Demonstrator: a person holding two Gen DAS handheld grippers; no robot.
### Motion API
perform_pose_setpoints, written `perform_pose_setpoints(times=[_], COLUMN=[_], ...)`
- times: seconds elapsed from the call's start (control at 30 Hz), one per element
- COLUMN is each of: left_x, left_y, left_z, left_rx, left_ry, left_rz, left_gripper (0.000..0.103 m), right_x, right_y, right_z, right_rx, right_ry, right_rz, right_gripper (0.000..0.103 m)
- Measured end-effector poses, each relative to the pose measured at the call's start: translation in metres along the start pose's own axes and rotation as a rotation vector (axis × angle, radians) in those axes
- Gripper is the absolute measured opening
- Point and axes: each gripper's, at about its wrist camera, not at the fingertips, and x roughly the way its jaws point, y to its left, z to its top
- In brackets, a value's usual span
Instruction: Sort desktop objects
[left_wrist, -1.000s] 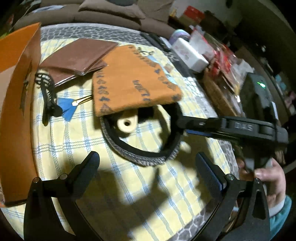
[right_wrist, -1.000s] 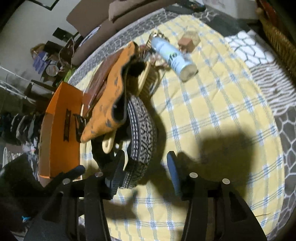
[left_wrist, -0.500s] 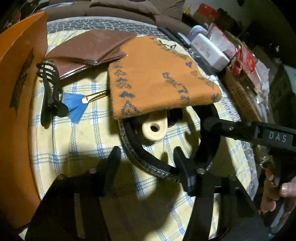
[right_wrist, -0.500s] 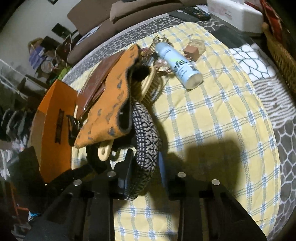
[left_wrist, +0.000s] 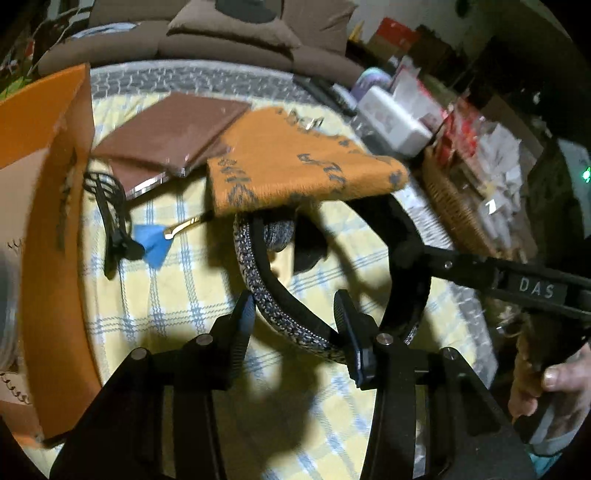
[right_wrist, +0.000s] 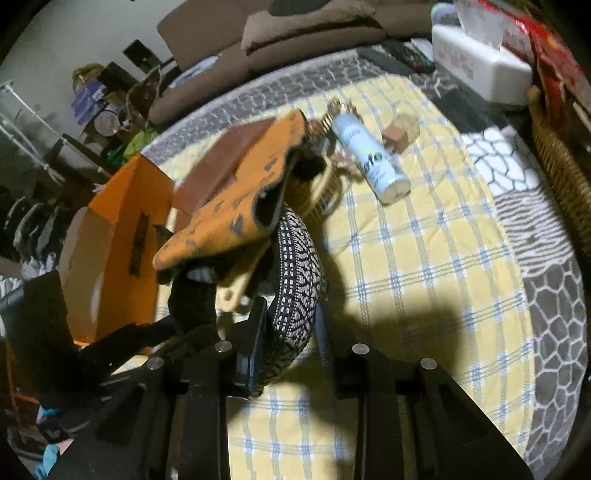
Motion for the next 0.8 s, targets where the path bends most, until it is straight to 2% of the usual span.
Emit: perform_pose_setpoints(times=[0.17,0.4,0.57,0.8], left_x=[-0.029,-0.068,-0.093,-0.123], left_y=[-0.012,-0.026,-0.007,0.04], left_z=[0.004,0.01,0.013,0.014], left_rx=[0.048,0.107,0.093,0.044], left_ry=[-0.045,-0.136,-0.162,-0.17], left_rz=[-0.042,-0.035,-0.018,0.048], left_gripper=[0.041,0.041,0.041,0.041], right_x=[-0.032,-0.062,-0.06,-0.027], right_y=[0.011,0.035,0.06,0.111], right_z=[-0.001,0.005,0.011,0.02], right_rx=[-0.024,-0.072,-0.102,-0.153], right_ry=[-0.072,-0.159,-0.171,-0.133], right_rz=[0.001,0.022,0.065,0.14], right_gripper=[0.027,0.026,0.026,0.026])
